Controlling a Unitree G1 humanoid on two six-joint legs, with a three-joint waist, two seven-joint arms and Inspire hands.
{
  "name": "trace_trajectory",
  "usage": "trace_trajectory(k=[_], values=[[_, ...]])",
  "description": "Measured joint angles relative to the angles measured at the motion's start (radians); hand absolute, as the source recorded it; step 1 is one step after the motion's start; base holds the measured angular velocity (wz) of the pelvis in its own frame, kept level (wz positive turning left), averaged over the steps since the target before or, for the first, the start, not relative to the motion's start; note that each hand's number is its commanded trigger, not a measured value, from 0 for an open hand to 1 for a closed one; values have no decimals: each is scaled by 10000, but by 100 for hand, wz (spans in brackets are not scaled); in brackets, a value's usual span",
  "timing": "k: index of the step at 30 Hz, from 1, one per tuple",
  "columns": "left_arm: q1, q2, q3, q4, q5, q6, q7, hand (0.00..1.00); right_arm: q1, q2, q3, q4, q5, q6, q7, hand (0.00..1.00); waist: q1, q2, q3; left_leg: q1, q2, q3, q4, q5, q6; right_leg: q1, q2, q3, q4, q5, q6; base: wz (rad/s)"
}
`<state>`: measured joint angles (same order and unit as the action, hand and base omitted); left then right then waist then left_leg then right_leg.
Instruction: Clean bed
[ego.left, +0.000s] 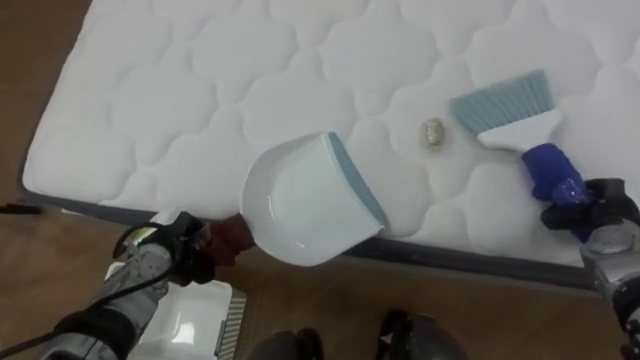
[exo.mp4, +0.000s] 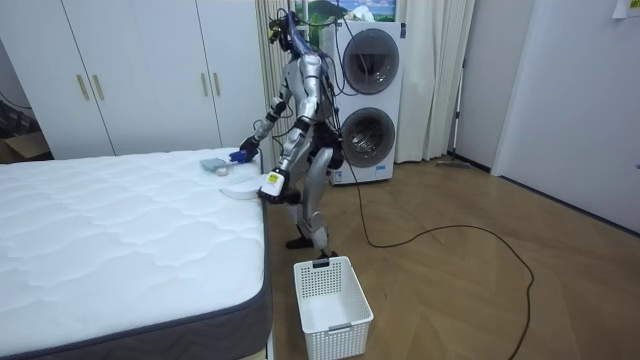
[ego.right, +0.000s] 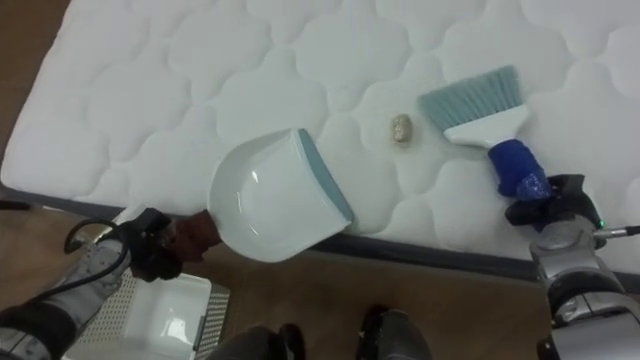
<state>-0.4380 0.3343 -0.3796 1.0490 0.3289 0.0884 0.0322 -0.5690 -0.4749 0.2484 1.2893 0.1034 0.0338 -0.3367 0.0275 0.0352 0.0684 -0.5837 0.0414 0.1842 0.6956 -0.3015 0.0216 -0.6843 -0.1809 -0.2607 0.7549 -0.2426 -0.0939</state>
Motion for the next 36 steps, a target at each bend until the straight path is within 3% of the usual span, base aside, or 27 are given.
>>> trace_trajectory(k=[3,7,10,17,23,26,31,36], values=[[-12,21,32,-1,15,-29,1,100,7,-17,-227,58,-702,35,-27,100,7,-7,-3,3,65,56,27,-40,58,28,13,11,-65,64,56,-3],[-83,212,-56,-2,-28,-7,59,100,5,-497,148,117,-1928,107,-123,100,35,-45,-11,103,28,123,15,-94,132,63,39,107,-64,106,129,-6],[-89,480,-137,-8,77,95,89,100,2,-627,149,278,-2743,131,-283,100,43,-217,-28,173,9,134,-20,-99,132,141,-15,92,-92,110,134,0],[-215,656,-135,-362,1246,165,279,100,-160,-1352,157,295,-6294,350,-544,100,118,-508,-78,159,79,65,-2,-98,134,200,65,70,-231,177,162,0],[-279,941,-139,-496,1890,167,535,100,-226,-1860,465,194,-7971,471,-634,100,281,-843,-78,297,174,220,-75,-98,132,270,127,96,-343,265,111,-8],[-404,1142,-145,-496,2214,194,536,100,-452,-1987,627,186,-8541,660,-636,100,298,-880,-69,304,340,226,-91,-98,122,414,254,-50,-628,394,60,-7],[-721,1482,-149,-646,3051,229,541,100,-1019,-2022,1036,9,-9994,989,-665,100,307,-974,-67,336,336,245,-108,-89,112,429,246,-74,-630,413,38,-1],[-722,1718,-151,-772,3209,238,724,100,-1203,-2050,1612,-485,-11054,1010,-784,100,345,-1051,-59,570,337,285,-305,-68,77,642,285,-85,-784,410,42,0]])
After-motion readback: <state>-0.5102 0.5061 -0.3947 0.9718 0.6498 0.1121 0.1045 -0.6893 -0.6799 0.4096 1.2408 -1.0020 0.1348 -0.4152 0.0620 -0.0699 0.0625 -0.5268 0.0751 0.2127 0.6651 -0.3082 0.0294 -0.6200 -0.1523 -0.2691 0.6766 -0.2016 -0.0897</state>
